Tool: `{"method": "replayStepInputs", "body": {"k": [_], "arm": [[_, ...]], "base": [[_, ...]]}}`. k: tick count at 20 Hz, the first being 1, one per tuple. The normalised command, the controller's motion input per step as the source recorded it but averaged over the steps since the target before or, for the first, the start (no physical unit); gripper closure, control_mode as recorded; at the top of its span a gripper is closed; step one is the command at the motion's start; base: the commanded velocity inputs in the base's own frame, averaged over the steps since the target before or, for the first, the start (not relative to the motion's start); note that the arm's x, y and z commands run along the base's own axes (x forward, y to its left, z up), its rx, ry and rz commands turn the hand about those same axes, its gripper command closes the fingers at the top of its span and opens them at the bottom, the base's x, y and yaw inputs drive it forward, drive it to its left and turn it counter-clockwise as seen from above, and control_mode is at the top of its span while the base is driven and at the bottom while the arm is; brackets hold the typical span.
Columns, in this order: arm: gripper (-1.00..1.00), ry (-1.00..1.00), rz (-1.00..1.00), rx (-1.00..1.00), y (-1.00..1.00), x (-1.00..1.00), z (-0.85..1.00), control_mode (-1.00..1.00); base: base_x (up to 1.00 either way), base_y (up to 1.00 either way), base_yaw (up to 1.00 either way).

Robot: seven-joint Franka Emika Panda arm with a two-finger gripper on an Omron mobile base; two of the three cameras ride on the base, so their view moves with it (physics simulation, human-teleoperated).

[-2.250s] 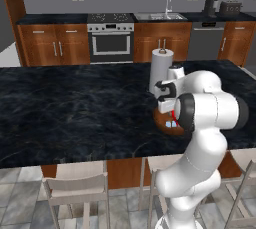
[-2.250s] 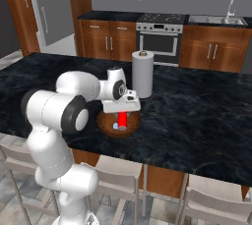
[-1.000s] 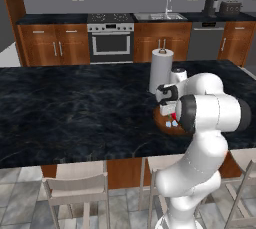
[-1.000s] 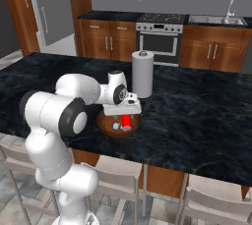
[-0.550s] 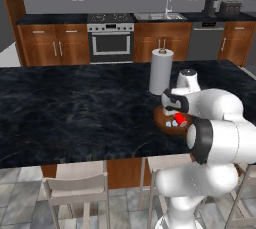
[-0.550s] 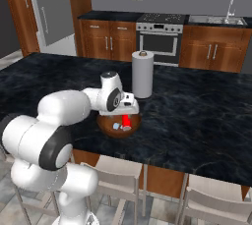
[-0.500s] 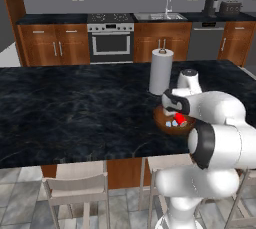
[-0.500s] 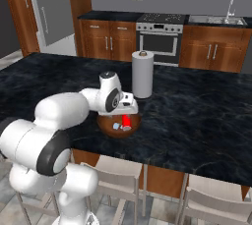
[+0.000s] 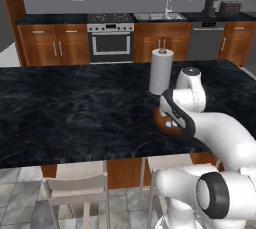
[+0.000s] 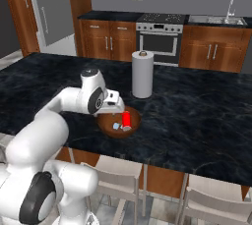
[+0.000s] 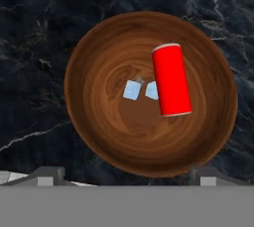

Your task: Open the fridge, grab two sodas, and place both sodas inside the bowl with ice on the dining counter.

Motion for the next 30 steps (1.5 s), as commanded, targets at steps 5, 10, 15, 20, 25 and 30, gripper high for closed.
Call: {"method": "replayStepInputs", "body": {"k": [5,10,15,20,25,30], "arm": [[-1.00,0.00,0.00,0.07,0.37,-0.65,0.19,-1.00],[-1.00,-0.07,0.00,0.06,0.23,-0.94,0.01,-1.00],[-1.00,-0.14,-0.02,0.03,0.21,-0.96,0.00,-1.00],[-1.00,-0.12,-0.11,0.00,0.02,-0.68,0.00,-1.00],[-1.00,0.00,-0.04,0.00,0.01,-0.13,-0.02,-1.00],[-1.00,0.00,0.00,-0.01,0.06,-0.11,-0.05,1.00]], "base": [[0.00,0.00,0.00],[0.00,0.00,0.00],[0.00,0.00,0.00],[0.00,0.00,0.00],[0.00,0.00,0.00],[-0.13,0.08,0.00]]}}
